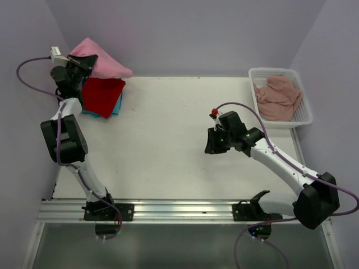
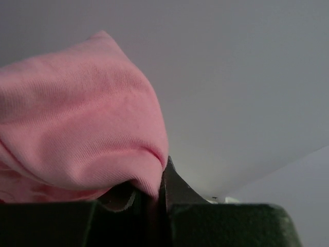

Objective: Fold and stack the t-shirts

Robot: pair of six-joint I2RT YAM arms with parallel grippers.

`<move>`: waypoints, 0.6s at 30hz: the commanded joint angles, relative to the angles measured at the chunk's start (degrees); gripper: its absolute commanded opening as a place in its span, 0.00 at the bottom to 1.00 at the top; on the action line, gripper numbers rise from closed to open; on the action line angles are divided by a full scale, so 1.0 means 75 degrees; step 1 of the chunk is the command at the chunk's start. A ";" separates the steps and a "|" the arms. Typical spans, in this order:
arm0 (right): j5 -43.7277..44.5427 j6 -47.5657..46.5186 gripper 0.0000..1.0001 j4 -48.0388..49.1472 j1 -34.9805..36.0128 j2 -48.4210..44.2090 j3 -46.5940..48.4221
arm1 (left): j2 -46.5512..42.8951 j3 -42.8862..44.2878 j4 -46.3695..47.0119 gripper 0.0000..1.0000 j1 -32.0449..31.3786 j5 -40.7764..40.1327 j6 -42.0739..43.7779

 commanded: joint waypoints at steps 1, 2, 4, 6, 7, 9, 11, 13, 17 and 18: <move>0.0175 -0.0146 0.24 -0.0292 0.0015 -0.0378 0.0031 | 0.0255 0.0678 0.1857 0.00 0.0201 0.0225 -0.0673; 0.0222 -0.0158 0.23 -0.0304 0.0015 -0.0448 0.0019 | 0.0302 0.0597 0.1914 0.00 0.0295 0.0306 -0.0696; 0.0234 -0.0134 0.23 -0.0269 0.0015 -0.0449 -0.0040 | 0.0361 0.0129 0.2208 0.00 0.0354 0.0436 -0.0696; 0.0211 -0.0146 0.23 -0.0245 0.0015 -0.0333 0.0007 | 0.0292 -0.0374 0.2219 0.00 0.0366 0.0507 -0.0638; 0.0187 -0.0192 0.23 -0.0257 0.0015 -0.0262 0.0054 | 0.0059 -0.1165 0.2127 0.00 0.0366 0.0379 -0.0591; 0.0117 -0.0228 0.22 -0.0281 0.0004 -0.0110 0.0171 | -0.0258 -0.2465 0.1578 0.00 0.0366 -0.0300 -0.0427; 0.0023 -0.0216 0.22 -0.0222 0.0015 -0.0074 0.0195 | -0.0505 -0.3162 0.1225 0.00 0.0354 -0.1001 -0.0229; 0.0011 -0.0216 0.22 -0.0199 0.0015 -0.0097 0.0253 | -0.0355 -0.3820 0.1048 0.00 0.0366 -0.1286 -0.0158; 0.0116 -0.0275 0.21 -0.0409 0.0015 -0.0285 0.0184 | 0.0045 -0.4162 0.1223 0.00 0.0471 -0.1427 -0.0251; 0.0151 -0.0298 0.22 -0.0433 0.0015 -0.0436 0.0148 | 0.0092 -0.4115 0.1212 0.00 0.0471 -0.1427 -0.0239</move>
